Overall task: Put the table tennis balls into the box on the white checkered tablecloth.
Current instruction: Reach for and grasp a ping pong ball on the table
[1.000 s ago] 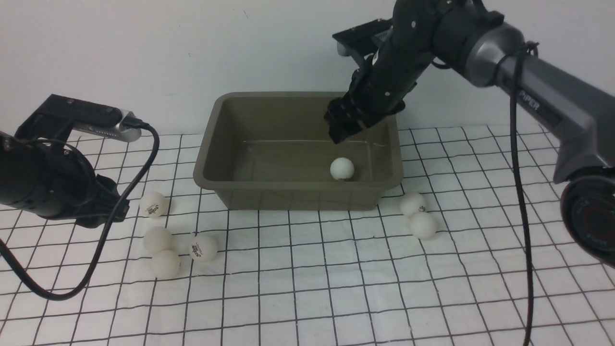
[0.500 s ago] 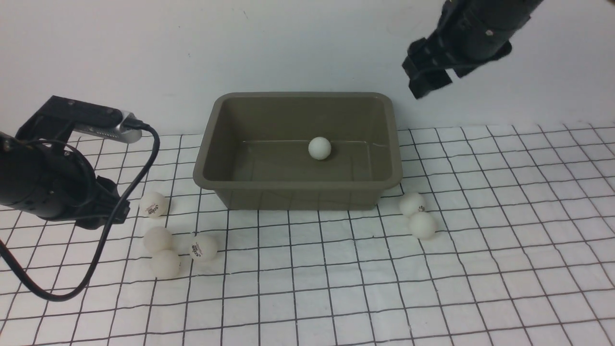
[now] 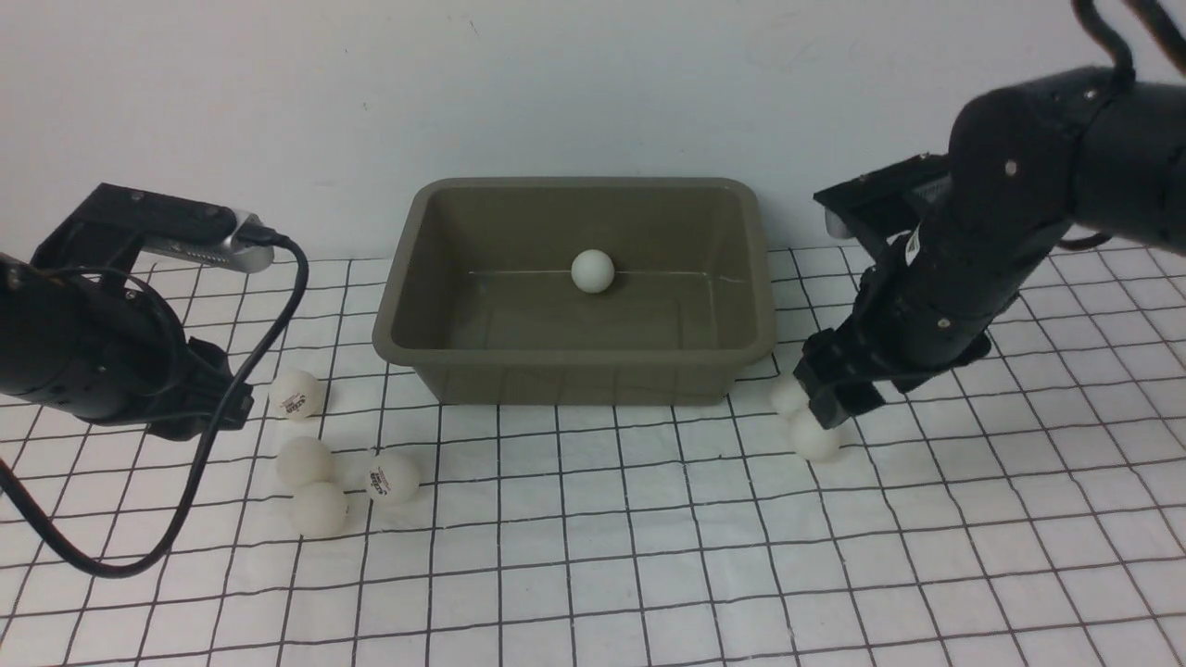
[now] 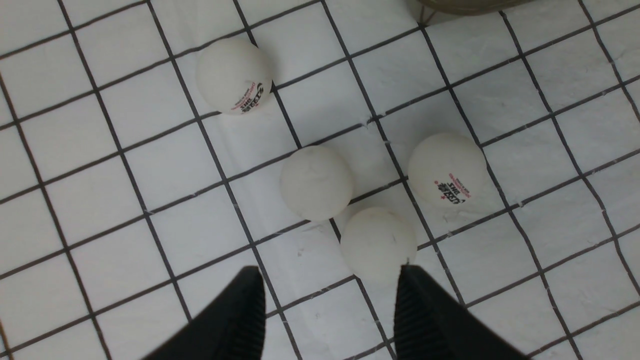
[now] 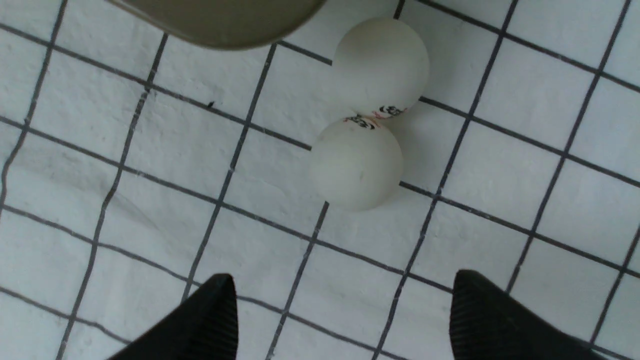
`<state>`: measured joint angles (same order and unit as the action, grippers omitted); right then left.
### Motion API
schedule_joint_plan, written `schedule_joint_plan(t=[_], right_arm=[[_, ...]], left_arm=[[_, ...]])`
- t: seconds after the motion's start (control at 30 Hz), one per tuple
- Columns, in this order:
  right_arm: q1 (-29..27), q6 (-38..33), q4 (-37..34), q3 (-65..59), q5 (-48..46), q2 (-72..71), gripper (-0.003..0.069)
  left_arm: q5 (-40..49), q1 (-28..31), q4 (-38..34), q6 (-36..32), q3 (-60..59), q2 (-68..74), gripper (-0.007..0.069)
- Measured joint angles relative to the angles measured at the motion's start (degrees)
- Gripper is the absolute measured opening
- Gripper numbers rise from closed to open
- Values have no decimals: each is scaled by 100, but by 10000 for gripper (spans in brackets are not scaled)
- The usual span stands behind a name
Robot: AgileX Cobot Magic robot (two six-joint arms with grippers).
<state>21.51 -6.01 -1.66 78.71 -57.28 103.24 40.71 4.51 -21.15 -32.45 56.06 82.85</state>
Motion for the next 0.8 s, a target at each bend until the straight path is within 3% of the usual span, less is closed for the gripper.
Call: schedule_joint_plan(t=[0.8], right_arm=[[0, 22, -3, -97, 1262, 1203, 514]], left_arm=[[29, 0, -12, 0, 0, 0, 324]])
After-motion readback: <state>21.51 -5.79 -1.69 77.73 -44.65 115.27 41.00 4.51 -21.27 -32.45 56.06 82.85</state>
